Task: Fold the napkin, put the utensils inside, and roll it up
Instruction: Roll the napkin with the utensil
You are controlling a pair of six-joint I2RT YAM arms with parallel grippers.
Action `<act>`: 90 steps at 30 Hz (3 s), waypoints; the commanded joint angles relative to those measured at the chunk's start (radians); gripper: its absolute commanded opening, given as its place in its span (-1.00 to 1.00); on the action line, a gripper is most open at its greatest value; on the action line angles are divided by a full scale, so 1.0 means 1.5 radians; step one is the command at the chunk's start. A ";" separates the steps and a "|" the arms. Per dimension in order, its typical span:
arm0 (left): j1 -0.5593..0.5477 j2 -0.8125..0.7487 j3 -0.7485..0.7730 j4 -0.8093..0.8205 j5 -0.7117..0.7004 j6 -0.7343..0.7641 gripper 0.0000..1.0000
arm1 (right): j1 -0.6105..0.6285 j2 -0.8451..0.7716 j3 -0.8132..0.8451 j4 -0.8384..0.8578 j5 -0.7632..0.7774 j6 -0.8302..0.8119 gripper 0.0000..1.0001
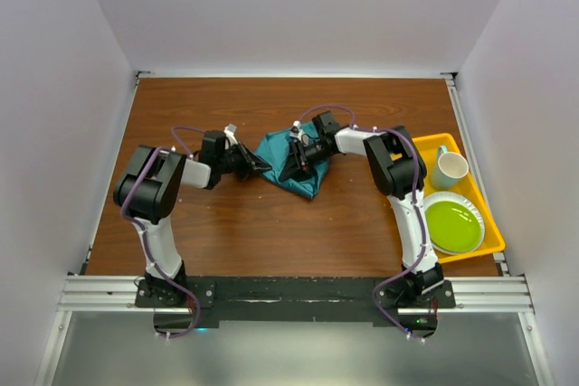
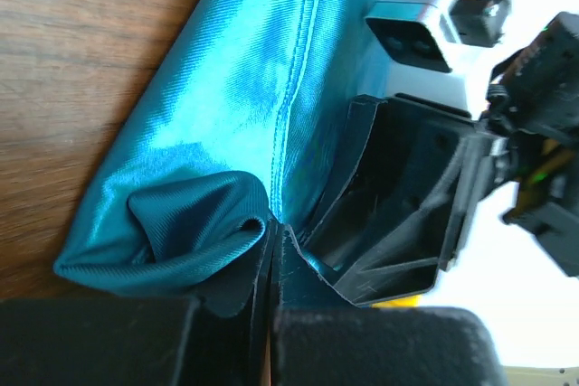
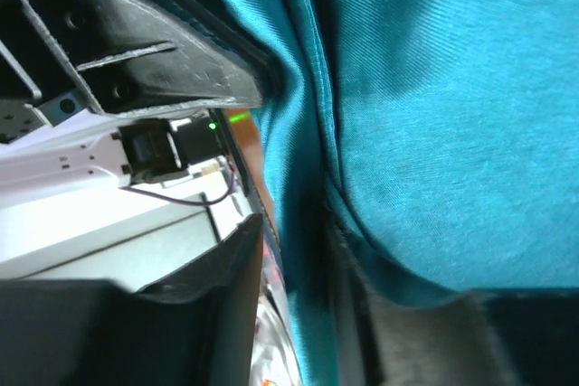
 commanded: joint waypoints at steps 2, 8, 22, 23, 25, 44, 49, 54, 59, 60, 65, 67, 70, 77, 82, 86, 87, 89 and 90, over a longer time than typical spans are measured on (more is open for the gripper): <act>0.008 0.023 0.003 -0.066 -0.029 0.039 -1.00 | -0.004 -0.022 0.054 -0.217 0.209 -0.152 -0.07; 0.008 0.032 0.018 -0.089 -0.028 0.052 -1.00 | -0.004 -0.097 0.065 -0.283 0.292 -0.223 0.17; 0.008 0.046 0.026 -0.119 -0.023 0.054 -1.00 | 0.042 -0.275 -0.092 -0.202 0.392 -0.310 0.24; 0.008 0.046 0.026 -0.121 -0.023 0.055 -1.00 | 0.056 -0.280 -0.095 -0.199 0.400 -0.313 0.24; 0.008 0.047 0.026 -0.125 -0.023 0.056 -1.00 | 0.071 -0.292 -0.096 -0.192 0.440 -0.321 0.24; 0.008 0.052 0.032 -0.131 -0.018 0.055 -1.00 | 0.159 -0.335 -0.079 -0.214 0.612 -0.375 0.30; 0.010 0.054 0.031 -0.133 -0.017 0.052 -1.00 | 0.158 -0.322 -0.122 -0.168 0.560 -0.354 0.17; 0.014 0.060 0.031 -0.137 -0.014 0.053 -1.00 | 0.158 -0.306 -0.145 -0.138 0.567 -0.340 0.24; 0.017 0.063 0.031 -0.144 -0.011 0.055 -1.00 | 0.142 -0.296 -0.165 -0.129 0.613 -0.314 0.11; 0.019 0.064 0.031 -0.146 -0.010 0.057 -1.00 | 0.141 -0.297 -0.175 -0.129 0.613 -0.313 0.03; 0.025 0.072 0.031 -0.156 -0.007 0.068 -1.00 | 0.135 -0.293 -0.184 -0.142 0.608 -0.322 -0.36; 0.026 0.073 0.030 -0.157 -0.006 0.069 -1.00 | 0.135 -0.293 -0.184 -0.143 0.571 -0.319 -0.56; 0.028 0.078 0.032 -0.157 -0.003 0.069 -1.00 | 0.134 -0.287 -0.162 -0.167 0.554 -0.310 -0.60; 0.028 0.079 0.039 -0.173 0.001 0.073 -1.00 | 0.163 -0.325 -0.065 -0.223 0.672 -0.330 0.26; 0.028 0.080 0.039 -0.181 0.003 0.061 -1.00 | 0.206 -0.309 -0.012 -0.222 0.723 -0.392 0.44; 0.028 0.078 0.042 -0.184 0.006 0.055 -1.00 | 0.236 -0.261 0.036 -0.213 0.730 -0.426 0.49; 0.028 0.078 0.043 -0.188 0.006 0.054 -1.00 | 0.241 -0.251 0.043 -0.208 0.730 -0.427 0.49; 0.029 0.078 0.045 -0.190 0.007 0.052 -1.00 | 0.242 -0.224 0.061 -0.202 0.729 -0.428 0.49; 0.029 0.077 0.045 -0.189 0.009 0.051 -1.00 | 0.243 -0.217 0.065 -0.199 0.727 -0.428 0.48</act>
